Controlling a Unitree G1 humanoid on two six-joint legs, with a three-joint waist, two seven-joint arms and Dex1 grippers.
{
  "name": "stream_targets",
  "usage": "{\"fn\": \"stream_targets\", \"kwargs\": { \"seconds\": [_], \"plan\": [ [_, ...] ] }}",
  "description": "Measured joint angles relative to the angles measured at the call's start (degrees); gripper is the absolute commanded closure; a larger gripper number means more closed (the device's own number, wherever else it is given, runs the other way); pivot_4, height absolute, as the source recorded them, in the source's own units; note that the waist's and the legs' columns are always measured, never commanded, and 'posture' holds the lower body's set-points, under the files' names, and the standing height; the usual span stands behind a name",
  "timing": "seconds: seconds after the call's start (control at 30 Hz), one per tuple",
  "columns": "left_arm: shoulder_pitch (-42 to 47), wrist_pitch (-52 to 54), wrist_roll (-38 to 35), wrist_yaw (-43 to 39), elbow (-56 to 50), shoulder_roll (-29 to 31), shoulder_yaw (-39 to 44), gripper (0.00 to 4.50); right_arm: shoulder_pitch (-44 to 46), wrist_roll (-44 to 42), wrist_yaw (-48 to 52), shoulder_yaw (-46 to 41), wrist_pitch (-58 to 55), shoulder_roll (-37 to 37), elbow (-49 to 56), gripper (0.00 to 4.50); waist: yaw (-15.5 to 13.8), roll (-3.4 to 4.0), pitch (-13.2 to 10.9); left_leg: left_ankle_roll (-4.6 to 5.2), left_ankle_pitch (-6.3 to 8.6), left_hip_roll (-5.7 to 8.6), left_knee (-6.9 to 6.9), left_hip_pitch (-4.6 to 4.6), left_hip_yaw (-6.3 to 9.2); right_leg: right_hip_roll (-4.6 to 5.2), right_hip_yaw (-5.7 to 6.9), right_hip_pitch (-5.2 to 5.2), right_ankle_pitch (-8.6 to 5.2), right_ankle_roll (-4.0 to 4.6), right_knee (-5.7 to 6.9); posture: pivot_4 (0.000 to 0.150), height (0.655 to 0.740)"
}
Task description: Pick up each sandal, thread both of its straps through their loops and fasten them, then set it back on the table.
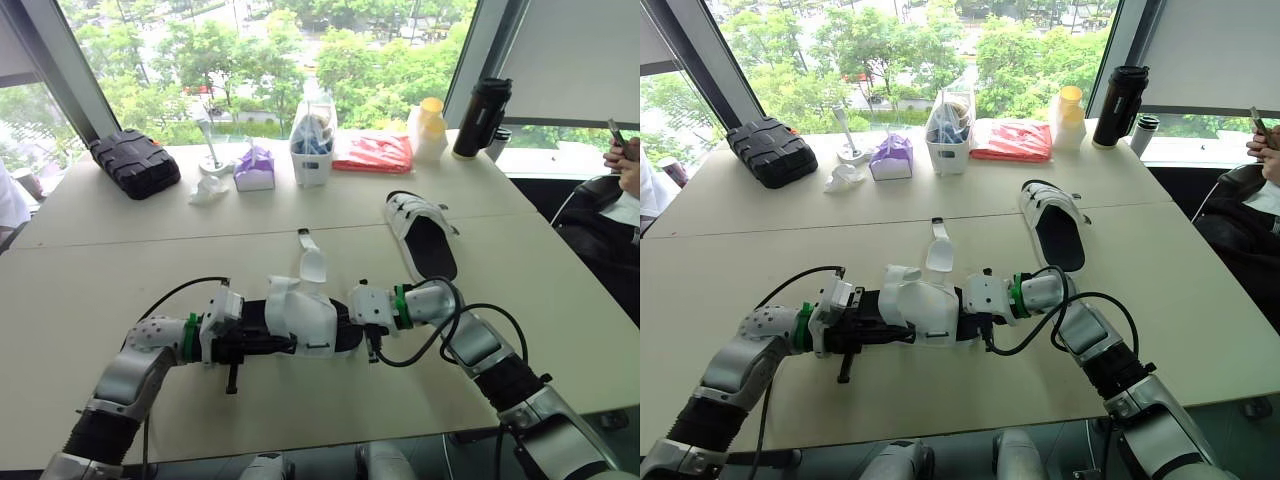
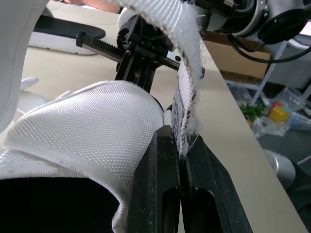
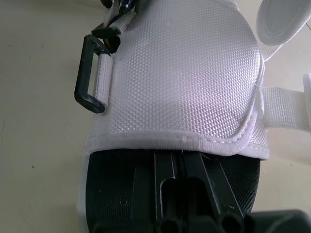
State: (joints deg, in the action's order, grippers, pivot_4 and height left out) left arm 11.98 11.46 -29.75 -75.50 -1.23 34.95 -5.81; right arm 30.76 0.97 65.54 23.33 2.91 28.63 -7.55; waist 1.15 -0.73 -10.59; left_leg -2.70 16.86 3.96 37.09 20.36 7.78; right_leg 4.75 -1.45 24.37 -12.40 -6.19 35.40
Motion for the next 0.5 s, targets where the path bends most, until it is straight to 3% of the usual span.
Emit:
{"fn": "stream_targets", "kwargs": {
  "seconds": [0.17, 0.2, 0.27, 0.5],
  "plan": [
    [0.3, 2.1, -0.9, -0.3, -0.2, 0.9, 0.0, 4.46, 0.0, 0.0, 0.0, 0.0, 0.1, 0.0, 0.0, 4.5, 0.1, 0.0, 0.0, 0.0, 0.0, -0.02, -0.02, -0.01, 0.0, -0.02, 0.0, 0.0, 0.0, 0.0, 0.0, 0.15, 0.74],
    [0.4, 2.0, -0.8, -0.2, -0.1, 1.0, 0.0, 4.04, 0.0, 0.1, 0.0, 0.0, 0.1, 0.0, 0.0, 4.5, 0.0, 0.0, 0.0, 0.0, 0.0, -0.02, -0.02, -0.01, 0.0, -0.02, 0.0, 0.0, 0.0, 0.0, 0.0, 0.15, 0.74],
    [1.0, 2.6, -0.1, 0.4, 0.2, 1.5, 0.0, 3.6, 0.0, 0.1, 0.0, 0.0, 0.2, 0.0, -0.1, 4.5, 0.0, 0.0, 0.0, 0.0, 0.0, -0.02, -0.02, 0.0, -0.01, -0.02, 0.0, 0.0, 0.0, 0.0, 0.0, 0.15, 0.74],
    [1.5, 6.0, -0.6, 0.4, 0.0, 2.2, 0.3, 0.38, 0.0, 0.1, -0.1, -0.2, 0.2, 0.0, -0.4, 4.5, -0.2, 0.0, 0.0, 0.0, 0.0, -0.01, 0.0, 0.02, -0.02, -0.01, 0.0, 0.0, 0.0, 0.0, 0.0, 0.15, 0.74]
  ]
}}
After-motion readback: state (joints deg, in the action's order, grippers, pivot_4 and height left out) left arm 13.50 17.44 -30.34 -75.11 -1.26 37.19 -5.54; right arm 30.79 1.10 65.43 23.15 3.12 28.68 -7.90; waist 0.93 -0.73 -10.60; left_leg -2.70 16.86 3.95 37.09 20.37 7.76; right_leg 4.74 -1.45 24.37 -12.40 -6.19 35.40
